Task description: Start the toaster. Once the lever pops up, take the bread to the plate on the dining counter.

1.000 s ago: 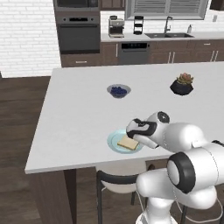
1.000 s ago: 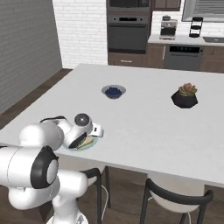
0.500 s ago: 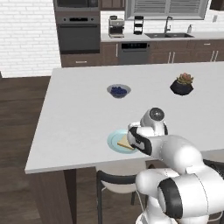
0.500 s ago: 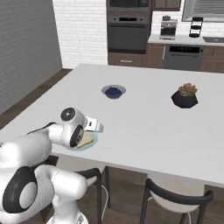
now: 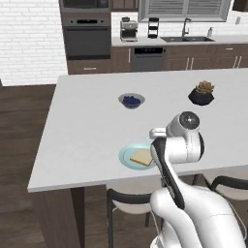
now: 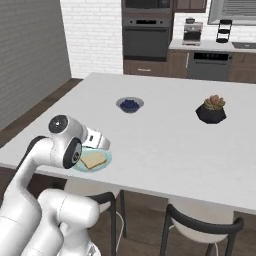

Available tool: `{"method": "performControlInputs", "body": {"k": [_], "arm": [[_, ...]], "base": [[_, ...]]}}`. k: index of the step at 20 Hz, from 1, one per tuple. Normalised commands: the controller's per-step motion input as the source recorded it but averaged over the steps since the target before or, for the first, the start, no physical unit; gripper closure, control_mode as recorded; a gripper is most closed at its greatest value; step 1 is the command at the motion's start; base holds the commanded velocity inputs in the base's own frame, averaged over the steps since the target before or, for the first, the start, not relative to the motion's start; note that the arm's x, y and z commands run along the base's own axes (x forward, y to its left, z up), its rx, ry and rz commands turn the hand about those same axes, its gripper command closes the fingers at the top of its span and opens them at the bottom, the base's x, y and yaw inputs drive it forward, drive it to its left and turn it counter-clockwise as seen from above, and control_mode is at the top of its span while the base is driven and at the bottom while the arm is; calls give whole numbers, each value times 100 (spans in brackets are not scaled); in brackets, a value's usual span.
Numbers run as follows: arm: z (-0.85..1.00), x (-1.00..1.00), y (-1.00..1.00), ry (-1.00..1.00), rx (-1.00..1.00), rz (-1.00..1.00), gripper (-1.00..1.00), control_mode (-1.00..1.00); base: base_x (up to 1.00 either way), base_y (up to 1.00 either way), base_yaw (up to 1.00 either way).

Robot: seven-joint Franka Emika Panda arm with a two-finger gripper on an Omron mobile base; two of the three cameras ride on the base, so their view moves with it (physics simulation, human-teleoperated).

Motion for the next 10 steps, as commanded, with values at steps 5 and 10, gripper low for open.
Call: {"method": "performControlInputs", "body": {"k": [5,10], "arm": [[100,-85,0,10,10,-16,-100,-100],[97,-100,-5,23,12,-16,-100,-100]], "base": [[0,0,0],[0,0,0]]}}
